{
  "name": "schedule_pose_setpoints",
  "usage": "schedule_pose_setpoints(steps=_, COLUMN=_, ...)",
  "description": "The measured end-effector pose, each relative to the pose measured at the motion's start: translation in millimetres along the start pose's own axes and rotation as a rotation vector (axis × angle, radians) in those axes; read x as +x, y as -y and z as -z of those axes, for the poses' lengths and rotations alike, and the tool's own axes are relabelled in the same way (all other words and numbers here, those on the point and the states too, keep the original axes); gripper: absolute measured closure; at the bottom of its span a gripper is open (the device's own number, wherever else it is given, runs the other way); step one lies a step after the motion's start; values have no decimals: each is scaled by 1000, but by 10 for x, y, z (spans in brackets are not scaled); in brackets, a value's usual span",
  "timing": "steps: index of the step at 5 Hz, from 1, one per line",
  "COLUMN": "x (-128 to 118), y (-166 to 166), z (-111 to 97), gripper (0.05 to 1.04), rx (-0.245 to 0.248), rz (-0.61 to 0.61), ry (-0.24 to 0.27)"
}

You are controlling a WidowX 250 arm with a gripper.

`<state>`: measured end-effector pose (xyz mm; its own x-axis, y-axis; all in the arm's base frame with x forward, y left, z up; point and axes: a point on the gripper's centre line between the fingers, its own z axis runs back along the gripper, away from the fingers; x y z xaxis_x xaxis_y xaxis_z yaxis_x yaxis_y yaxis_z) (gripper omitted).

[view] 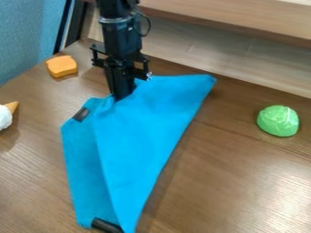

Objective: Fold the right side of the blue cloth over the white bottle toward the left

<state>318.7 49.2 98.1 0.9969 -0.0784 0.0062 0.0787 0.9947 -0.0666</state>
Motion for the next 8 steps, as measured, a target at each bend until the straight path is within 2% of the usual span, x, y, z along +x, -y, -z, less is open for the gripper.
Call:
schedule_pose_setpoints(steps=1, x=17, y=-98, z=101, gripper=1020, rx=30, rz=2, ry=-16)
schedule_pose_setpoints(steps=2, x=0, y=-189, z=271, gripper=1020, rx=54, rz=-19, ry=-61)
schedule_pose_setpoints(steps=3, x=-58, y=-268, z=343, gripper=995, rx=86, rz=-55, ry=-70)
schedule_pose_setpoints(steps=4, x=-112, y=-336, z=405, gripper=830, rx=103, rz=-72, ry=-72)
schedule_pose_setpoints(steps=5, x=-104, y=-350, z=403, gripper=555, rx=112, rz=-83, ry=-64)
schedule_pose_setpoints(steps=6, x=-76, y=-272, z=371, gripper=232, rx=111, rz=-72, ry=-55)
schedule_pose_setpoints(steps=7, x=-63, y=-228, z=158, gripper=77, rx=115, rz=-88, ry=2)
schedule_pose_setpoints(steps=8, x=-71, y=-182, z=23, gripper=79, rx=104, rz=-95, ry=33)
